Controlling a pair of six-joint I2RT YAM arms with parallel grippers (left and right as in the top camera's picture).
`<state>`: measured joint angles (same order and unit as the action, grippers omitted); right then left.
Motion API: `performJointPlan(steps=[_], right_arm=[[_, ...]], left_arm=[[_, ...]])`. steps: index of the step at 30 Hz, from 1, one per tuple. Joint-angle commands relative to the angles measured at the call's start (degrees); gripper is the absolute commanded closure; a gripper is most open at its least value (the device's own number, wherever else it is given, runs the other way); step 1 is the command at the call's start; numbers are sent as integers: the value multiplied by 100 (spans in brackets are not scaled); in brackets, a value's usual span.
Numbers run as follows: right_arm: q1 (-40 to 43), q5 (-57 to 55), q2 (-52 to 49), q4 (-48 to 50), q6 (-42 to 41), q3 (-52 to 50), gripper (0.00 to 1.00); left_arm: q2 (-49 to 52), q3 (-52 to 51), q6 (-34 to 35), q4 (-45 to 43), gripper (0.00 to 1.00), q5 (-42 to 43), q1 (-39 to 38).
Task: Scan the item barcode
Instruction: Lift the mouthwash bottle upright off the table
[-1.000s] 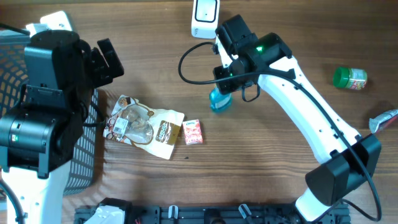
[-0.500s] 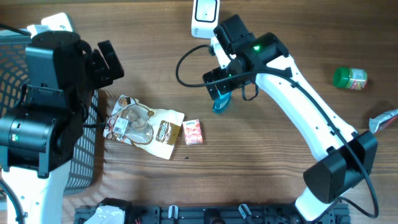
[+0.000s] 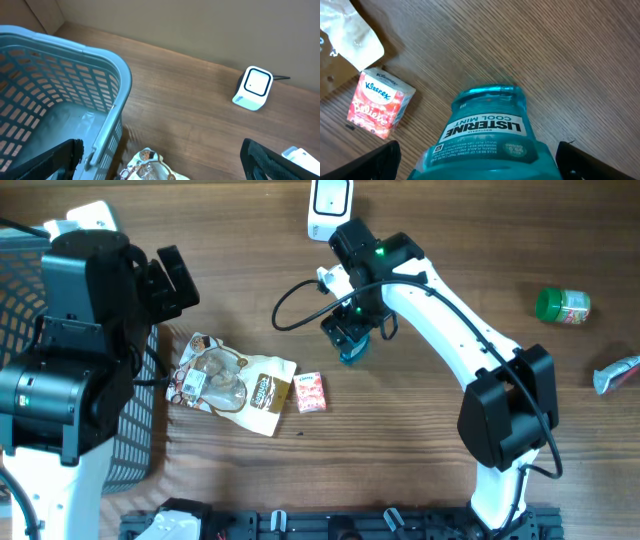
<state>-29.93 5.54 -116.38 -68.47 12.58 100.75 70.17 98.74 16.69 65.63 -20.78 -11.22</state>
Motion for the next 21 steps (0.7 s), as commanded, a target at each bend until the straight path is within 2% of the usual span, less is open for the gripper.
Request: performJointPlan(steps=[1,4,10,17,21], right_arm=[[2,-9,-157,31,70,37,0],[2,-297,-157,48,-81,39,2],[2,-295,-149,-15,-216,155,27],[2,-317,-149,-195,-866,262,28],[2,-249,-131,-835,-1611,911,29]], left_arm=[[2,-15,50,-20,0,-74,15],[2,-15,50,-20,0,-74,15],[2,-15,50,-20,0,-76,15],[2,-15,50,-20,0,-74,15],[2,-15,50,-20,0,-74,15]])
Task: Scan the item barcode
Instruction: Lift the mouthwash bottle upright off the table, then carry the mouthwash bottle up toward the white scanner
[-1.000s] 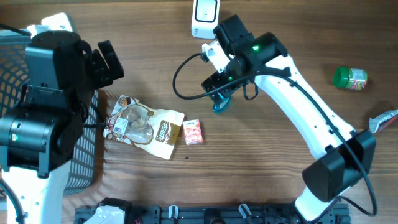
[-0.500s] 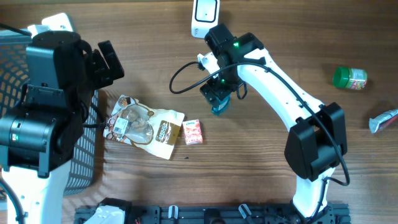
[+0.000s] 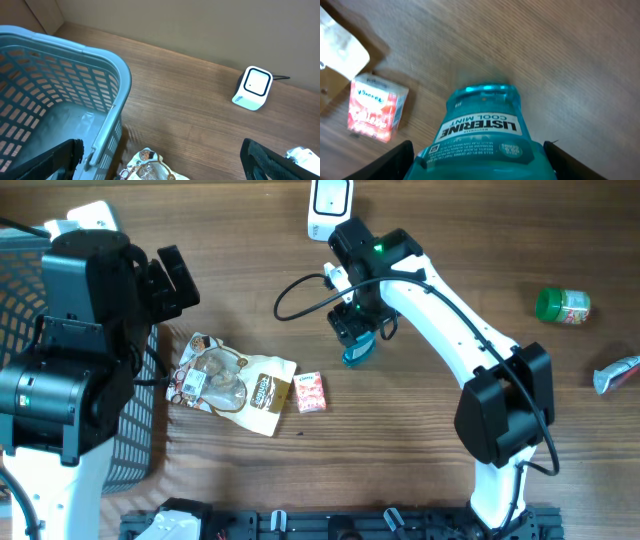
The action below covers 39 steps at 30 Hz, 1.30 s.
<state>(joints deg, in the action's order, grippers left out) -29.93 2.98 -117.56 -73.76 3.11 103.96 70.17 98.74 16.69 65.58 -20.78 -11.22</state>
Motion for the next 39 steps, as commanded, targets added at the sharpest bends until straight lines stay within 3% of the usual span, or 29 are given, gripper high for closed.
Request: performJointPlan(steps=[1,4,8,12,21,28,32,37,39], right_arm=[[2,7,-13,-533,-817,785,28],[2,302,-9,-1163,-1303,1327,28],[11,1495,-9,-1790,-2343,1799,28],[116,2962,-9,-1840,-2793,1797,35],[433,5230,-9,-1840,-3593,1797,37],[446,5493,-9,-1840,-3773,1797,37],[452,4996,-9,-1797,-3713,1797,42],[452,4419,-9,-299,-2863,1797,41],[452,3112,-11,557,-2441,1797,42]], left_arm=[[2,-15,50,-15,0,-74,15],[2,-15,52,-15,0,-74,15],[2,-15,52,-15,0,-72,15],[2,-15,52,-15,0,-74,15],[2,-15,50,7,0,-72,15],[2,-15,52,42,0,-72,15],[2,-15,52,72,0,-72,15],[2,-15,52,70,0,-72,15],[2,-15,52,72,0,-72,15]])
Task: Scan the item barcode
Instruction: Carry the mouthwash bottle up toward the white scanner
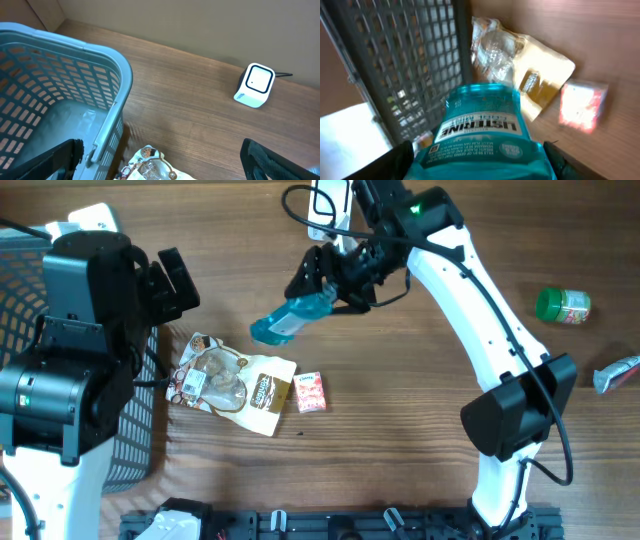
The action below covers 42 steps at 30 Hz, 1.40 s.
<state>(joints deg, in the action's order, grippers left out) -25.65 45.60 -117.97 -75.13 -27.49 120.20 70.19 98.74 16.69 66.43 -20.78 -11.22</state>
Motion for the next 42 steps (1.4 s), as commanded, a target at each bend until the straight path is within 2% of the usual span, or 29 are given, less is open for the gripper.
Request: performJointPlan(steps=[1,6,11,16,22,24,29,42], right_arm=[[24,-1539,31,1005,887,173,43],[24,-1943,15,2645,2096,140,44],[179,-2494,-376,3921,2608,118,44],[706,-2430,-1156,5407,2402,118,44],[1093,-1193,-1624,6830,1853,118,43],[1110,-581,-1631,7108,1683,118,44],[1099,103,-1628,7737,1220,129,44],[1080,79,-1729,8426,1394,129,48]], left_arm=[[0,-15,52,-13,0,-74,15],[0,-15,50,0,0,-74,15],[0,-15,48,31,0,-74,15],[0,-15,48,245,0,-74,15],[0,-15,48,570,0,-72,15],[0,-15,48,645,0,-74,15],[0,-15,48,761,0,-74,15],[0,-15,48,763,0,-74,15]])
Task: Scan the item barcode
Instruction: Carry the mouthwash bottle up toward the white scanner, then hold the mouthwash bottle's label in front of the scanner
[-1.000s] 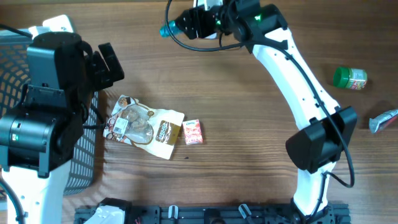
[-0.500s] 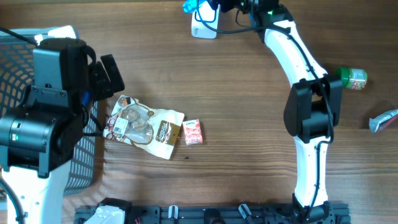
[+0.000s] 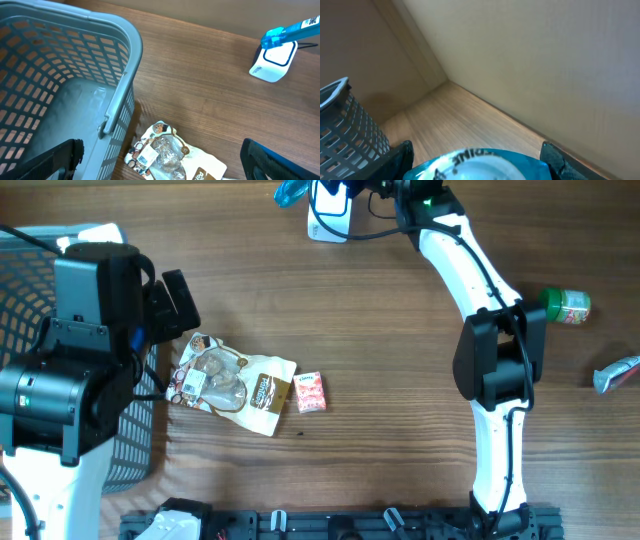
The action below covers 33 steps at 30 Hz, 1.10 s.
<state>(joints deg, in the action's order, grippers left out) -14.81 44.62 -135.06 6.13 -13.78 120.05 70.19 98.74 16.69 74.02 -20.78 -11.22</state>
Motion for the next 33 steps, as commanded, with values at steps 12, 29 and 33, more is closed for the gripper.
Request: performJointPlan(steps=[12,29,33], right_arm=[[-66,177,-566,1779,-608,144,53],[-63,1281,-946,3014,-2841,144,54],[-94,2057,-946,3027,-3751,144,55]], left_arm=[[0,-15,48,46,0,-72,15],[0,-15,46,42,0,-76,15],[0,-15,22,39,0,-79,15]])
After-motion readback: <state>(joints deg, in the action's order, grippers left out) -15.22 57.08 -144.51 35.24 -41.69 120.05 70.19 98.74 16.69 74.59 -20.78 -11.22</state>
